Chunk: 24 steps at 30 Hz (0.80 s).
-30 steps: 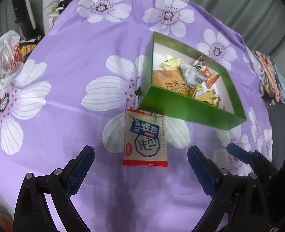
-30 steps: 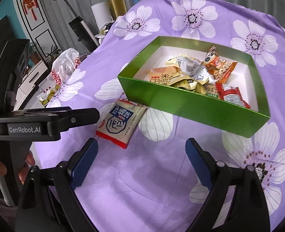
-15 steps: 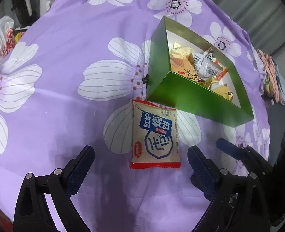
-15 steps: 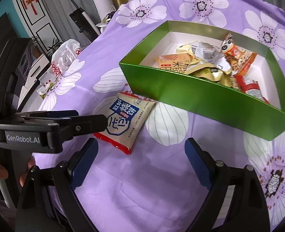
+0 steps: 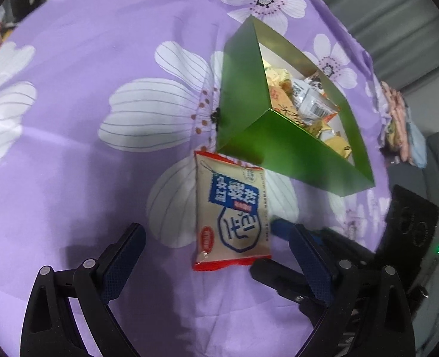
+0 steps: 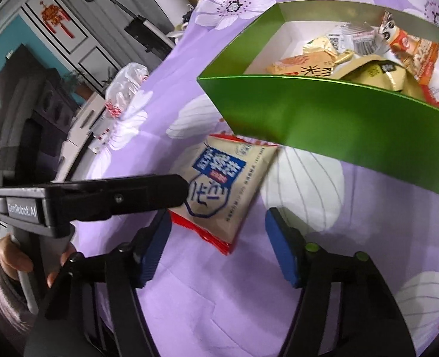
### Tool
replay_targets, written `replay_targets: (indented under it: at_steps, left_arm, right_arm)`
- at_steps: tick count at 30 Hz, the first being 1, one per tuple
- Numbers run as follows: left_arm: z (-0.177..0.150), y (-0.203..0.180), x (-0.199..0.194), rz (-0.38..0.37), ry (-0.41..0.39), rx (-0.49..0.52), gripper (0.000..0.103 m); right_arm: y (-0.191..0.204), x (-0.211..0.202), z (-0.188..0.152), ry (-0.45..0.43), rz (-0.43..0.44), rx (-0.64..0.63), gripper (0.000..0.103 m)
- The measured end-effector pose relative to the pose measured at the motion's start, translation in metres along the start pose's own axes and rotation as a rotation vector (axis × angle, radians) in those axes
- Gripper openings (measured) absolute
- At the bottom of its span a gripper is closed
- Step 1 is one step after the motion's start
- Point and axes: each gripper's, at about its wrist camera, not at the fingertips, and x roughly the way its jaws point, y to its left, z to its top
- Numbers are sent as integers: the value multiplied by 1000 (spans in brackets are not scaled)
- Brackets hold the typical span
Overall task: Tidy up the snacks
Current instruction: 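Grasp the white-and-blue packet with the left tool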
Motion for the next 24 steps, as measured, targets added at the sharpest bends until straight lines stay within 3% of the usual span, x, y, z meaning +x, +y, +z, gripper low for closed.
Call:
replay_targets:
  at_steps: [3, 5, 9, 10, 11, 17, 24]
  left_arm:
    - [4, 4, 0, -51, 10, -24, 92]
    - [5, 4, 2, -75, 24, -27, 81]
    - [6, -4, 8, -71, 37, 7, 79]
    - [6, -5, 9, -78, 41, 9, 75]
    - [6, -6, 12, -99, 53, 2, 65]
    - [5, -3, 14, -66, 49, -14, 50]
    - [2, -6, 13, -38, 34, 4, 46]
  right_arm:
    - [-3, 3, 0, -4, 33, 24, 55]
    - [-4, 5, 0, -6, 51, 36, 54]
    - [-7, 8, 2, -6, 80, 58, 49]
    - [-8, 9, 3, -5, 85, 63, 48]
    - [-8, 10, 4, -3, 88, 65, 45]
    - [-6, 11, 6, 3, 54, 34, 29]
    - [-4, 6, 1, -31, 33, -2, 22]
